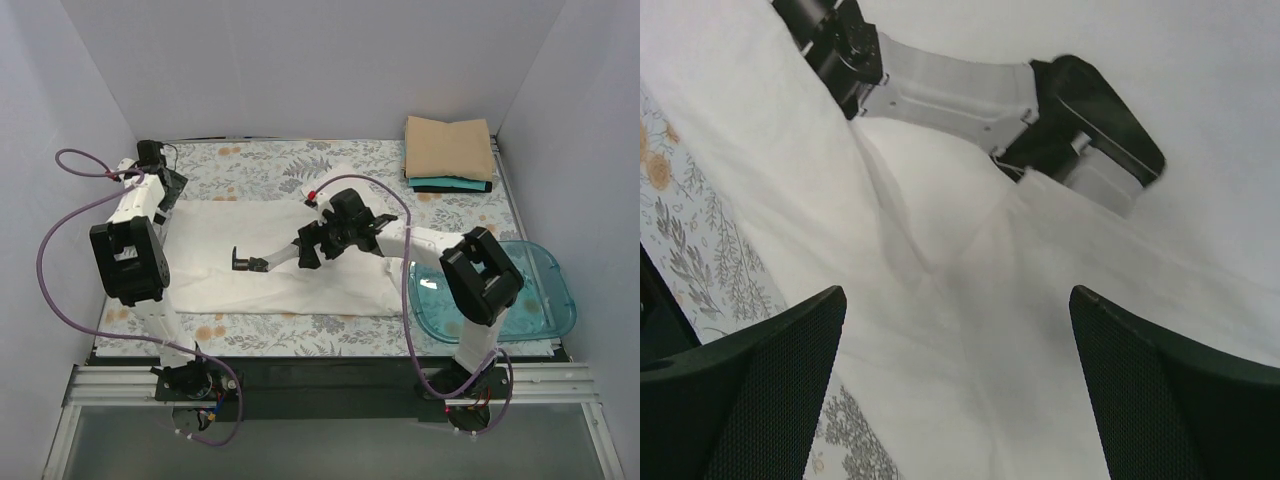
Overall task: Fold and stack the t-shirts
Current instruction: Fold the tshirt
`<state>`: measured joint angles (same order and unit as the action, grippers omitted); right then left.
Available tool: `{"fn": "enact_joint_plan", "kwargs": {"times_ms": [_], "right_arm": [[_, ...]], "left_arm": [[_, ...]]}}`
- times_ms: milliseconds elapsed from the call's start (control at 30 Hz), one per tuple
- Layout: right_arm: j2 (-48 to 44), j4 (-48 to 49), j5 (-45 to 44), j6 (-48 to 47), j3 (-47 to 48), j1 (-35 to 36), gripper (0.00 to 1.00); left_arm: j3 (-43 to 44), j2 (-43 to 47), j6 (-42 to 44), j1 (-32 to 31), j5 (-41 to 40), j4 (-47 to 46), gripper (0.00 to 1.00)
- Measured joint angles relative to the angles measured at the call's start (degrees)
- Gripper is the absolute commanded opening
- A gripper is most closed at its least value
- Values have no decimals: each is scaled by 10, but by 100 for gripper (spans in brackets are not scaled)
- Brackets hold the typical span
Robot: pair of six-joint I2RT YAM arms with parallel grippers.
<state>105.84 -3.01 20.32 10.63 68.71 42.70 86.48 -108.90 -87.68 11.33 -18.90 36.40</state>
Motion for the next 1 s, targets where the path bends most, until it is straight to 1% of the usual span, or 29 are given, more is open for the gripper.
{"fn": "enact_joint_plan", "kwargs": {"times_ms": [67, 133, 200, 233, 300, 333, 500, 567, 633, 900, 1000], "right_arm": [[-46, -1, -22, 0, -39, -9, 98], [-99, -1, -55, 0, -78, -17, 98], [-151, 5, -84, 0, -120, -20, 98], [-182, 2, -102, 0, -144, -20, 98], [-235, 1, -139, 0, -187, -19, 98], [-264, 0, -161, 0, -211, -19, 98], [-361, -4, -235, 4, -277, -19, 98], [-383, -3, -255, 8, -291, -19, 98], [-393, -1, -268, 12, -301, -19, 98], [-384, -3, -288, 16, -316, -20, 98], [-382, -3, -290, 16, -316, -20, 98]], "left_arm": [[21, -29, 7, 4, 1, -3, 86], [48, -61, 16, 6, 3, -4, 82], [64, -78, 19, 6, 3, -3, 81], [77, -89, 21, 6, 2, -4, 73], [113, -115, 27, 6, 2, 3, 68], [129, -126, 30, 6, 2, 6, 64], [210, -186, 38, 6, 2, 32, 55], [242, -211, 40, 6, 2, 46, 51], [262, -233, 41, 6, 3, 57, 51], [266, -256, 41, 3, 2, 101, 50], [269, -256, 41, 0, -2, 110, 48]]}}
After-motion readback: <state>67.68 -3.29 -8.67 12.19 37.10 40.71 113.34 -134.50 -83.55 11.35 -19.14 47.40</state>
